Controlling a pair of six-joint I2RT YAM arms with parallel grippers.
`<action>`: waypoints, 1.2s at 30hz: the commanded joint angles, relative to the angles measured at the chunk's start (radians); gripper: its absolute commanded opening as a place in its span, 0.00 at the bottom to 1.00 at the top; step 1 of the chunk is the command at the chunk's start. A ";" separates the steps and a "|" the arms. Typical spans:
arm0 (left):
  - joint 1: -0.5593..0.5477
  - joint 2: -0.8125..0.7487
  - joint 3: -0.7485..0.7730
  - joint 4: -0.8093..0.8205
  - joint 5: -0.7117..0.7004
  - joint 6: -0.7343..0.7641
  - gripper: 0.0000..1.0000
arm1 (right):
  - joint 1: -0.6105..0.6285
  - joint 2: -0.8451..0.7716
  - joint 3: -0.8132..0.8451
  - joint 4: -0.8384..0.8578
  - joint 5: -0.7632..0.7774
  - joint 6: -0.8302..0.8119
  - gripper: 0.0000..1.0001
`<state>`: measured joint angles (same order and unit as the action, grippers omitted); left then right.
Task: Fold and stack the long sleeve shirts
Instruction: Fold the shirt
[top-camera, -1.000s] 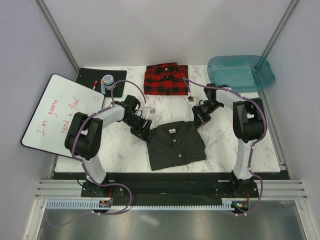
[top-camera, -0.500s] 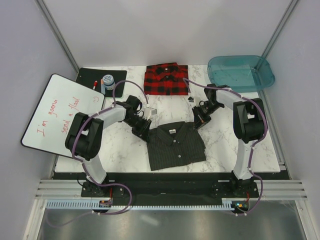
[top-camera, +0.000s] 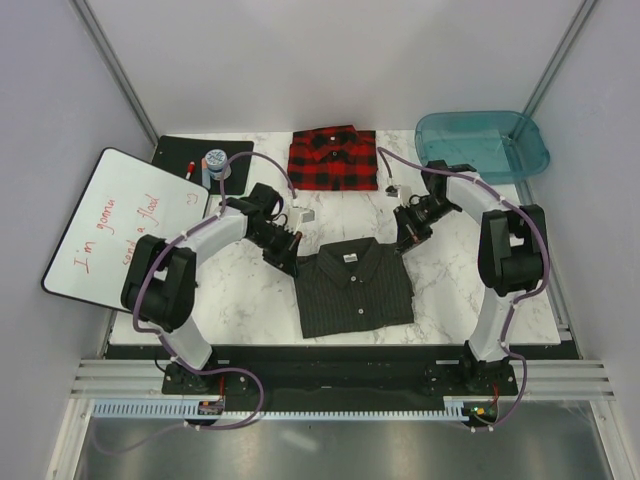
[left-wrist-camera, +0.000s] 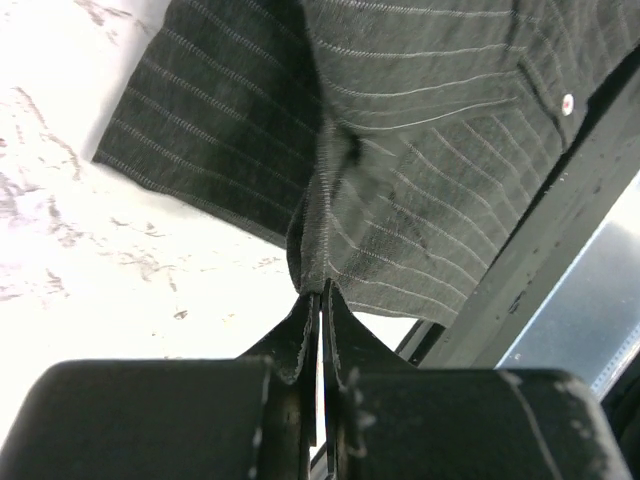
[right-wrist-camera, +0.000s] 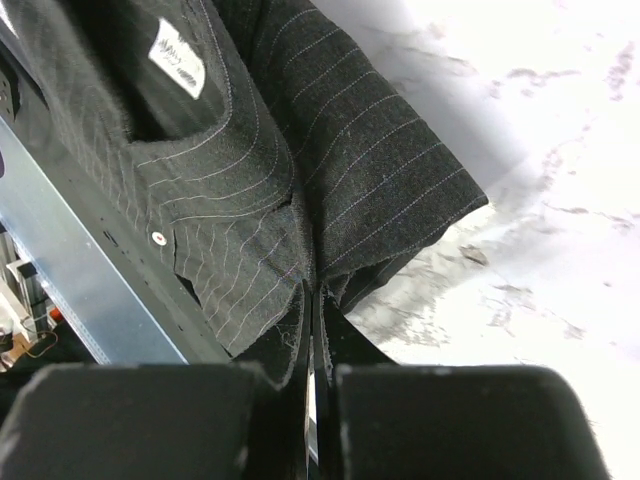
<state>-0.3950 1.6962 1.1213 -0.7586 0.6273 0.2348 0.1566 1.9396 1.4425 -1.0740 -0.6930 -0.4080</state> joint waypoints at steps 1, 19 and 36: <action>0.008 0.011 0.031 0.013 -0.050 0.032 0.02 | -0.015 0.057 0.015 0.011 -0.008 -0.031 0.00; 0.039 0.178 0.084 0.149 -0.115 -0.031 0.02 | -0.023 0.113 -0.033 0.163 -0.033 0.090 0.00; 0.098 -0.219 0.008 0.154 0.325 -0.147 0.89 | -0.074 -0.209 -0.029 0.057 -0.271 0.121 0.81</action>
<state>-0.2348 1.6672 1.2308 -0.6296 0.7074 0.1673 0.0570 1.9259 1.5223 -0.9638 -0.7212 -0.2955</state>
